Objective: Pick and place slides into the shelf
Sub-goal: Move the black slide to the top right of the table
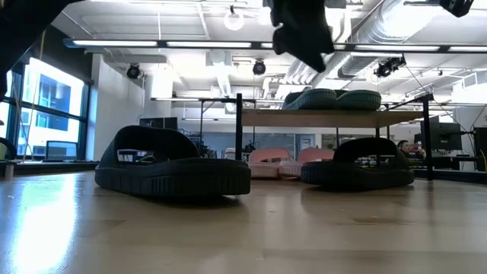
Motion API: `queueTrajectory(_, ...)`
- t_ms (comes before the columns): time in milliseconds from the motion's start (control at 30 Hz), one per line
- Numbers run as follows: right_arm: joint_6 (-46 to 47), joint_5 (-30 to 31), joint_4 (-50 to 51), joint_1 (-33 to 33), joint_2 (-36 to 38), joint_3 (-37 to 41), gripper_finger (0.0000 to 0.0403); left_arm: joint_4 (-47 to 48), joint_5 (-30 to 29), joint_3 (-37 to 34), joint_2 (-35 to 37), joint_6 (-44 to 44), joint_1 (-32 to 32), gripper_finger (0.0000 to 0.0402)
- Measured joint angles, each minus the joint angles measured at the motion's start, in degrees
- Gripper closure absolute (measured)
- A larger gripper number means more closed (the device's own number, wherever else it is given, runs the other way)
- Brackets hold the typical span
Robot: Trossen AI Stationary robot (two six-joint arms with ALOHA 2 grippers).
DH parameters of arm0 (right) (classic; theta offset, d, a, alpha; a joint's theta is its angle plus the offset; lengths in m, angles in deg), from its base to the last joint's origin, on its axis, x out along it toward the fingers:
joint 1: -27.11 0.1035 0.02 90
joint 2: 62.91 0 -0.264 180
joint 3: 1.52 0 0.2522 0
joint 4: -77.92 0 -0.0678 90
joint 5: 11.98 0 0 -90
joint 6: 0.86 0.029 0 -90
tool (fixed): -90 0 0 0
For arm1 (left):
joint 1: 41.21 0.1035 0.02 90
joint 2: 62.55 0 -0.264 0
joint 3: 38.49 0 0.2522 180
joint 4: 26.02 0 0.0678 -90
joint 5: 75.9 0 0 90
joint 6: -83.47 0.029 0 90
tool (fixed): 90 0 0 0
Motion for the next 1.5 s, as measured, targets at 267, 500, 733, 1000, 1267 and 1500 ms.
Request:
queueTrajectory(267,0.00,-0.02,0.02,0.02,0.00,0.00,0.0401,5.92,0.27,0.00,3.03,-3.14,-0.98,0.0175)
queueTrajectory(500,0.00,0.00,-0.01,0.00,0.02,-0.02,0.0401,10.46,0.03,0.02,6.43,-6.28,-3.20,0.0175)
queueTrajectory(733,0.00,0.00,0.00,-0.01,0.04,-0.02,0.0401,20.55,-11.52,-0.07,9.68,-13.32,-5.73,0.0175)
queueTrajectory(1000,0.00,0.00,0.00,-0.01,0.00,0.00,0.0401,28.77,-19.58,-0.07,10.75,-23.41,-8.07,0.0175)
queueTrajectory(1267,0.00,0.00,0.00,0.02,0.00,0.00,0.0401,28.74,-19.92,-0.07,11.30,-25.54,-10.53,0.0175)
queueTrajectory(1500,0.00,0.00,0.01,0.01,0.00,-0.02,0.0401,28.73,-16.62,-0.09,11.78,-24.45,-11.12,0.0175)
